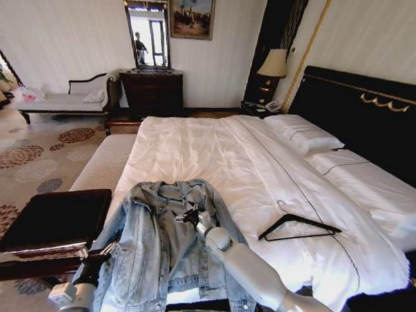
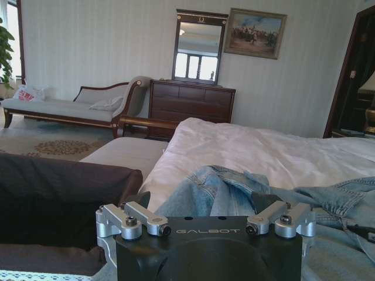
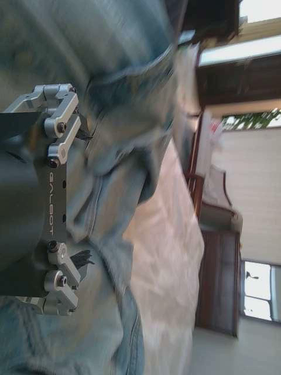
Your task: Pick up the clothes from the bed and hang them on the clothes hanger.
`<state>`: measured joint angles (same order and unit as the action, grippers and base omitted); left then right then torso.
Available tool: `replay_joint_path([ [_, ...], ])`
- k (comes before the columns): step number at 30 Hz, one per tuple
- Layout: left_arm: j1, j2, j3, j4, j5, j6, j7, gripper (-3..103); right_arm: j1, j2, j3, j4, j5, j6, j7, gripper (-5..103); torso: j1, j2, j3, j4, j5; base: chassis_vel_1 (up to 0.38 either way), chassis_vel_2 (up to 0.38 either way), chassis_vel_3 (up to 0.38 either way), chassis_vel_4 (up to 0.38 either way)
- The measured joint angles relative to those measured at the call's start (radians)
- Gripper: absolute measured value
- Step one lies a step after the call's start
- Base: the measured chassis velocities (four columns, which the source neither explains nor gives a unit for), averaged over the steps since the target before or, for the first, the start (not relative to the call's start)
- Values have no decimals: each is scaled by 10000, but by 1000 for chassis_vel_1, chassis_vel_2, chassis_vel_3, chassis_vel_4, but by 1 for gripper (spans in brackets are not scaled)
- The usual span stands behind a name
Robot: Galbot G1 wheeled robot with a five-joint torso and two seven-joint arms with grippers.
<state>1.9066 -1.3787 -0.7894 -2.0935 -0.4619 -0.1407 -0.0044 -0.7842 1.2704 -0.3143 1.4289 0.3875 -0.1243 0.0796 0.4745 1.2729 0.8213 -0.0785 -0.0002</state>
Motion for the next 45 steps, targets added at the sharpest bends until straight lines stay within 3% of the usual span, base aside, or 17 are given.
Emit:
replay_joint_path([
  [4, -46, -132, 59, 22, 83, 2, 11, 98, -110, 221, 360, -505, -1047, 258, 452, 100, -3, 1, 0, -5, 0, 0, 0, 0, 0],
  [11, -88, -168, 130, 53, 80, 12, 12, 98, -95, 354, 194, -528, -1054, 359, 397, 100, -2, 1, 0, -5, 1, 0, 0, 0, 0],
  [18, -38, -120, 153, 107, 59, 13, 15, 96, 378, 1350, 272, -2073, -1783, 470, 387, 100, -2, 1, 0, -2, 1, 0, 0, 0, 0],
  [25, -43, -168, 160, 153, 7, -16, 15, 99, 848, 1727, 413, -3090, -1749, 528, 436, 101, -2, 1, -1, -3, 0, 0, 0, 0, 0],
  [29, -52, -201, 174, 170, -8, -26, 13, 99, 990, 1791, 534, -3277, -1601, 522, 537, 93, -2, 1, -1, -1, 1, 0, 0, 0, 0],
  [32, -69, -185, 174, 202, -49, -33, 9, 99, 1043, 1694, 493, -3338, -1491, 509, 557, 76, -2, 1, -1, -3, 1, 0, 0, 0, 0],
  [34, -72, -181, 174, 205, -54, -33, 9, 99, 1043, 1683, 490, -3345, -1483, 507, 557, 76, -2, 1, 0, -3, 1, 0, 0, 0, 0],
  [39, -167, -158, 203, 227, -108, -31, -27, 99, 987, 1573, 388, -3402, -1519, 497, 563, 48, -3, 1, -1, -3, 1, 0, 0, 0, 0],
  [41, -177, -169, 203, 227, -113, -29, -38, 99, 971, 1571, 390, -3386, -1510, 498, 582, 48, -2, 1, -1, -3, 1, 0, 0, 0, 0],
  [45, -175, -198, 195, 227, -132, -26, -45, 99, 961, 1534, 412, -3297, -1481, 501, 631, 32, -2, 1, -1, -2, 2, 0, 0, 0, 0],
])
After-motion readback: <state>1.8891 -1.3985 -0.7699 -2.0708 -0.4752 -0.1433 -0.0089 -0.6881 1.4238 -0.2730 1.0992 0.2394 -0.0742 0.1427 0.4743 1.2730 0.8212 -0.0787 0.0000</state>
